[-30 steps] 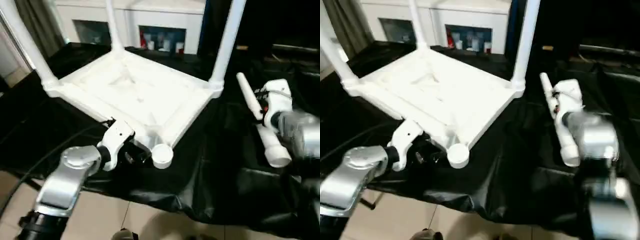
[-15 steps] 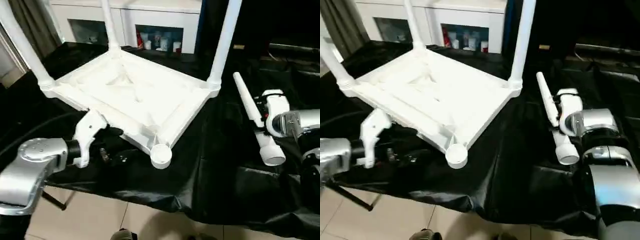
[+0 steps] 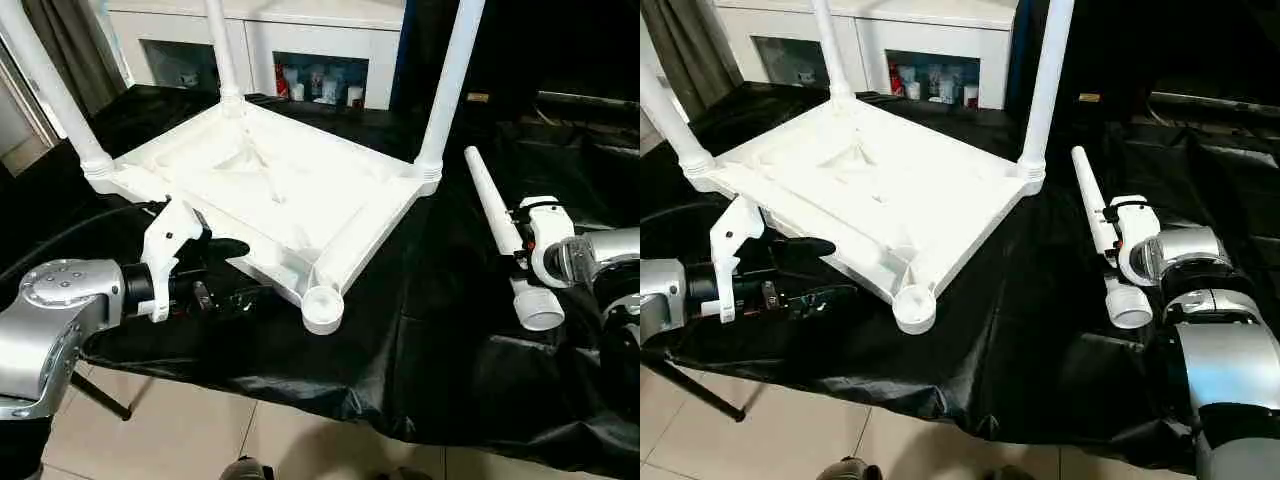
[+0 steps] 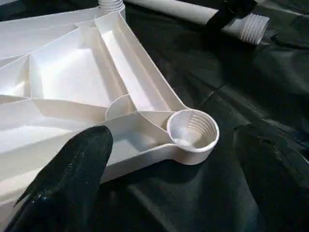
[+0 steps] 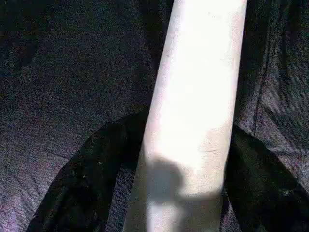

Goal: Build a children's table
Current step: Pick table leg

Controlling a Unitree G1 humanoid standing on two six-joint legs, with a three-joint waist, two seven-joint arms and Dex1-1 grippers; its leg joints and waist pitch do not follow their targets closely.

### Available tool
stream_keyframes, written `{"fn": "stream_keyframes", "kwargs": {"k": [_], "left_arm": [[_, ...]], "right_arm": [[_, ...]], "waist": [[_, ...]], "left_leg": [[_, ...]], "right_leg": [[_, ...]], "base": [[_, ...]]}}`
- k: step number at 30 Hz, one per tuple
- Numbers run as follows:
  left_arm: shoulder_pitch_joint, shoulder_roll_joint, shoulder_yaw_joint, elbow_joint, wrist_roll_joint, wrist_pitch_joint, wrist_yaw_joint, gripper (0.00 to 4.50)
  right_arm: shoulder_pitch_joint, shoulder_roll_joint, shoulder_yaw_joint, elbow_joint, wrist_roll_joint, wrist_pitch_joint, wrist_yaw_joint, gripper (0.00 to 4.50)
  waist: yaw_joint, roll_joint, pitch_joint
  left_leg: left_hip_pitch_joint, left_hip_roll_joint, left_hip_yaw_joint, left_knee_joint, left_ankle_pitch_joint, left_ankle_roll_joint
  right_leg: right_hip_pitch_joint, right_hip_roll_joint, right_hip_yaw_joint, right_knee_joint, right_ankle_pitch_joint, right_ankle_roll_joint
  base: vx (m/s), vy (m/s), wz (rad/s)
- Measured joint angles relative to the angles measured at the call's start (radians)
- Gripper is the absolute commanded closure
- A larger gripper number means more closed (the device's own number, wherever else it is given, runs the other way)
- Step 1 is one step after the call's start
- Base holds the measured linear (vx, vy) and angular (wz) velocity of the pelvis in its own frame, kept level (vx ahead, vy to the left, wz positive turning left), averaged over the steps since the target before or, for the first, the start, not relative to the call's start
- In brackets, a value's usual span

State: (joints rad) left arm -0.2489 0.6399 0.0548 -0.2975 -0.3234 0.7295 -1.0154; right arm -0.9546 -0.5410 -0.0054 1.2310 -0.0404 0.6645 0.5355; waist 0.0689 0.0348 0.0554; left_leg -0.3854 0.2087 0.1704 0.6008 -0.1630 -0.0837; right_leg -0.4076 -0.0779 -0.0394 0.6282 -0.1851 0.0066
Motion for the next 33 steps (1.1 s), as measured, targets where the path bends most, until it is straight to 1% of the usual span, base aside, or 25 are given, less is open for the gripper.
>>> {"fn": "stream_keyframes", "kwargs": {"k": [4, 5, 6, 7, 9, 10, 11, 12, 13, 15, 16, 18, 20, 21, 23, 24, 25, 27, 28, 29, 30, 32, 33], "left_arm": [[-0.037, 0.008, -0.002, 0.010, -0.016, -0.005, 0.004, 0.00], [-0.044, 0.004, -0.002, 0.018, -0.017, -0.010, 0.004, 0.00], [-0.062, -0.009, -0.004, 0.033, -0.017, -0.015, 0.007, 0.00], [-0.075, -0.021, -0.006, 0.041, -0.017, -0.020, 0.011, 0.00], [-0.092, -0.042, -0.016, 0.053, -0.015, -0.037, 0.029, 0.00], [-0.108, -0.066, -0.019, 0.067, -0.012, -0.041, 0.047, 0.00], [-0.121, -0.084, -0.023, 0.080, -0.008, -0.045, 0.069, 0.00], [-0.146, -0.138, -0.024, 0.113, -0.004, -0.064, 0.109, 0.00], [-0.160, -0.178, -0.024, 0.134, -0.002, -0.087, 0.137, 0.00], [-0.170, -0.220, -0.034, 0.161, -0.003, -0.122, 0.165, 0.00], [-0.186, -0.257, -0.032, 0.186, -0.003, -0.152, 0.189, 0.00], [-0.207, -0.300, -0.033, 0.213, -0.002, -0.186, 0.224, 0.00], [-0.235, -0.352, -0.033, 0.249, 0.003, -0.226, 0.263, 0.00], [-0.237, -0.361, -0.034, 0.255, 0.003, -0.235, 0.268, 0.00], [-0.264, -0.404, -0.037, 0.304, 0.004, -0.250, 0.281, 0.00], [-0.278, -0.427, -0.040, 0.333, 0.008, -0.272, 0.298, 0.00], [-0.292, -0.439, -0.050, 0.352, 0.014, -0.275, 0.310, 0.00], [-0.343, -0.456, -0.066, 0.404, 0.018, -0.246, 0.336, 0.00], [-0.357, -0.457, -0.068, 0.416, 0.022, -0.235, 0.346, 0.00], [-0.384, -0.471, -0.070, 0.444, 0.022, -0.221, 0.355, 0.00], [-0.401, -0.474, -0.067, 0.465, 0.021, -0.209, 0.367, 0.00], [-0.431, -0.503, -0.049, 0.491, -0.010, -0.167, 0.373, 0.00], [-0.449, -0.518, -0.037, 0.505, -0.034, -0.139, 0.374, 0.00]], "right_arm": [[-0.002, -0.001, -0.006, 0.013, -0.001, -0.011, -0.002, 1.79], [-0.002, -0.002, -0.010, 0.015, 0.001, -0.011, -0.005, 1.89], [-0.001, -0.003, -0.023, 0.017, 0.004, -0.011, -0.013, 2.03], [0.000, -0.004, -0.030, 0.018, 0.009, -0.011, -0.022, 2.03], [0.004, -0.007, -0.052, 0.019, 0.027, -0.012, -0.035, 2.19], [0.008, -0.013, -0.067, 0.020, 0.037, -0.011, -0.039, 2.37], [0.010, -0.014, -0.078, 0.021, 0.047, -0.011, -0.046, 2.37], [0.020, -0.023, -0.110, 0.021, 0.067, -0.012, -0.062, 2.48], [0.024, -0.026, -0.132, 0.020, 0.083, -0.014, -0.078, 2.48], [0.028, -0.025, -0.161, 0.019, 0.106, -0.020, -0.093, 2.53], [0.041, -0.031, -0.191, 0.011, 0.125, -0.030, -0.105, 2.56], [0.059, -0.032, -0.233, -0.008, 0.158, -0.066, -0.120, 2.59], [0.099, -0.028, -0.306, -0.050, 0.217, -0.113, -0.143, 2.60], [0.104, -0.025, -0.325, -0.055, 0.235, -0.126, -0.148, 2.61], [0.171, -0.010, -0.418, -0.139, 0.308, -0.169, -0.142, 2.62], [0.189, 0.009, -0.456, -0.177, 0.343, -0.182, -0.132, 2.62], [0.205, 0.022, -0.474, -0.206, 0.365, -0.194, -0.117, 2.62], [0.267, 0.067, -0.522, -0.324, 0.435, -0.241, -0.038, 2.62], [0.286, 0.087, -0.534, -0.370, 0.463, -0.253, 0.003, 2.62], [0.339, 0.104, -0.550, -0.470, 0.505, -0.251, 0.055, 2.62], [0.369, 0.127, -0.555, -0.556, 0.546, -0.244, 0.108, 2.62], [0.450, 0.159, -0.550, -0.739, 0.641, -0.198, 0.193, 2.63], [0.482, 0.178, -0.536, -0.833, 0.694, -0.170, 0.238, 2.63]], "waist": [[0.003, 0.001, 0.000], [0.004, 0.002, -0.001], [0.005, 0.002, -0.001], [0.007, 0.002, -0.001], [0.008, 0.004, -0.001], [0.011, 0.004, -0.002], [0.012, 0.004, -0.002], [0.017, 0.004, -0.002], [0.018, 0.003, -0.002], [0.017, 0.003, -0.002], [0.017, 0.003, -0.002], [0.015, 0.003, -0.002], [0.015, 0.003, -0.003], [0.013, 0.005, -0.003], [0.016, 0.011, -0.002], [0.016, 0.016, -0.002], [0.015, 0.018, -0.003], [0.018, 0.018, -0.003], [0.015, 0.019, -0.003], [0.020, 0.019, -0.003], [0.021, 0.019, -0.003], [0.026, 0.018, -0.002], [0.025, 0.017, -0.002]], "left_leg": [[0.000, 0.000, 0.000, 0.001, 0.000, 0.000], [0.000, 0.000, 0.000, 0.001, 0.000, 0.000], [0.000, 0.000, 0.000, 0.001, 0.000, 0.000], [0.000, 0.000, 0.000, 0.001, 0.000, 0.000], [0.000, 0.000, 0.000, 0.001, 0.000, 0.000], [0.000, 0.000, 0.000, 0.002, 0.000, 0.000], [0.001, 0.000, 0.000, 0.002, 0.000, 0.000], [0.001, 0.000, 0.000, 0.002, 0.000, 0.000], [0.001, 0.000, 0.000, 0.002, 0.000, 0.000], [0.001, 0.000, 0.000, 0.003, 0.000, 0.000], [0.001, 0.000, -0.001, 0.003, 0.000, 0.000], [0.001, 0.000, 0.000, 0.003, 0.000, 0.000], [0.001, 0.000, 0.000, 0.003, 0.000, 0.000], [0.001, 0.000, 0.000, 0.003, 0.000, 0.000], [0.000, 0.000, 0.000, 0.002, 0.000, 0.000], [-0.001, 0.000, 0.000, 0.002, 0.000, 0.000], [-0.001, 0.000, 0.000, 0.002, 0.000, 0.000], [-0.002, 0.000, 0.000, 0.001, 0.000, 0.000], [-0.002, 0.000, 0.000, 0.000, 0.000, 0.000], [-0.003, 0.000, 0.000, 0.000, 0.000, 0.001], [-0.004, 0.000, 0.000, 0.000, 0.001, 0.001], [-0.005, 0.001, 0.000, 0.000, 0.004, 0.007], [-0.005, 0.000, 0.000, 0.001, 0.005, 0.009]], "right_leg": [[0.000, 0.000, 0.000, 0.001, 0.001, -0.001], [0.000, 0.000, 0.000, 0.001, 0.001, -0.001], [0.000, 0.000, 0.000, 0.001, 0.001, -0.002], [0.000, 0.000, 0.000, 0.001, 0.001, -0.002], [0.001, 0.000, 0.000, 0.001, 0.001, -0.002], [0.001, 0.000, 0.000, 0.001, 0.001, -0.002], [0.001, 0.000, 0.000, 0.001, 0.002, -0.003], [0.002, 0.000, 0.000, 0.001, 0.002, -0.003], [0.002, 0.000, 0.000, 0.001, 0.002, -0.003], [0.002, 0.000, 0.000, 0.001, 0.003, -0.004], [0.002, 0.000, 0.000, 0.001, 0.003, -0.004], [0.002, 0.000, 0.000, 0.001, 0.003, -0.004], [0.002, 0.000, 0.000, 0.000, 0.003, -0.005], [0.001, 0.000, 0.000, 0.000, 0.003, -0.005], [0.001, 0.000, -0.001, 0.000, 0.003, -0.004], [0.000, 0.000, 0.000, 0.000, 0.003, -0.004], [0.000, 0.000, 0.000, 0.000, 0.003, -0.004], [-0.002, 0.000, -0.001, 0.000, 0.003, -0.004], [-0.003, 0.000, -0.001, 0.000, 0.003, -0.004], [-0.003, 0.000, -0.002, 0.000, 0.002, -0.003], [-0.004, 0.000, -0.001, 0.000, 0.002, -0.002], [-0.005, 0.000, -0.002, -0.001, 0.001, -0.001], [-0.005, 0.000, 0.000, -0.002, 0.001, -0.001]], "base": [[0.000, 0.000, 0.00], [0.000, 0.000, 0.00], [0.000, 0.000, 0.00], [0.000, 0.000, 0.00], [0.000, 0.000, 0.00], [0.000, 0.000, 0.00], [0.000, 0.000, 0.00], [0.000, 0.000, 0.00], [0.000, 0.000, 0.00], [0.000, 0.000, 0.00], [0.000, 0.000, 0.00], [0.000, 0.000, 0.00], [0.000, 0.000, 0.00], [0.000, 0.000, 0.00], [0.000, 0.000, 0.00], [0.000, 0.000, 0.00], [0.000, 0.000, 0.00], [0.000, 0.000, 0.00], [0.000, 0.000, 0.00], [0.000, 0.000, 0.00], [0.000, 0.000, 0.00], [0.000, 0.000, 0.00], [0.000, 0.000, 0.00]]}}
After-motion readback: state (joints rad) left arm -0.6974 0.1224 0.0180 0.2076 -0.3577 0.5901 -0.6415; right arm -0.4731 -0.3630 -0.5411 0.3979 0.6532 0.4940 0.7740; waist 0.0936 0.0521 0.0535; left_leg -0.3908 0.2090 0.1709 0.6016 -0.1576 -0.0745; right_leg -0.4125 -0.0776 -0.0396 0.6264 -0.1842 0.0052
